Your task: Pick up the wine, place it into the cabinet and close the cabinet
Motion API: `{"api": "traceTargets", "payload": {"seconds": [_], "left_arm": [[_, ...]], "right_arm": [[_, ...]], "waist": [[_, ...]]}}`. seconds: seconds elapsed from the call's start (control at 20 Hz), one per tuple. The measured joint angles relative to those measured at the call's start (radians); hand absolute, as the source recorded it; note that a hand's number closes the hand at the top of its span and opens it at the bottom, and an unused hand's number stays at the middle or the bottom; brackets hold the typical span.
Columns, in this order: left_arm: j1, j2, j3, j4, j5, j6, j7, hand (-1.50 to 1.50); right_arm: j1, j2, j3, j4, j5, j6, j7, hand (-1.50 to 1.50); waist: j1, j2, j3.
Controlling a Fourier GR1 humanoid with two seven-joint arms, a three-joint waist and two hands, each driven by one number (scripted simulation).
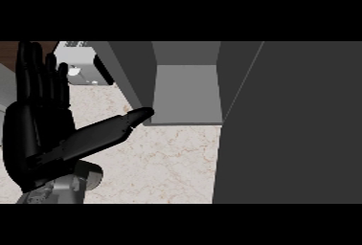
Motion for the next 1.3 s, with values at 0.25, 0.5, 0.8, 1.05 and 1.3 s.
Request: {"api": "traceTargets", "payload": {"seconds": [0.25, 0.5, 0.8, 1.05, 1.3], "left_arm": [[-0.078, 0.000, -0.080, 0.009, -0.134, 0.053, 0.133, -1.50], [-0.135, -0.001, -0.129, 0.002, -0.245, 0.075, 0.249, -1.50], [-0.177, -0.001, -0.160, -0.005, -0.358, 0.088, 0.341, -1.50], [-0.182, -0.001, -0.159, -0.027, -0.430, 0.075, 0.371, -1.50], [-0.166, -0.001, -0.152, -0.074, -0.487, 0.050, 0.410, -1.50]], "right_arm": [[-0.002, 0.002, 0.036, -0.024, 0.014, -0.027, 0.050, -1.50], [-0.031, -0.001, 0.041, -0.040, 0.021, -0.052, 0.100, -1.50], [-0.062, 0.004, 0.063, -0.042, 0.033, -0.081, 0.136, -1.50], [-0.076, 0.003, 0.092, -0.048, 0.041, -0.106, 0.166, -1.50], [-0.085, -0.006, 0.093, -0.050, 0.046, -0.120, 0.174, -1.50]], "waist": [[-0.002, -0.001, 0.000], [-0.001, -0.001, 0.000], [0.001, -0.002, 0.000], [0.000, -0.003, -0.001], [0.000, -0.004, -0.001]]}}
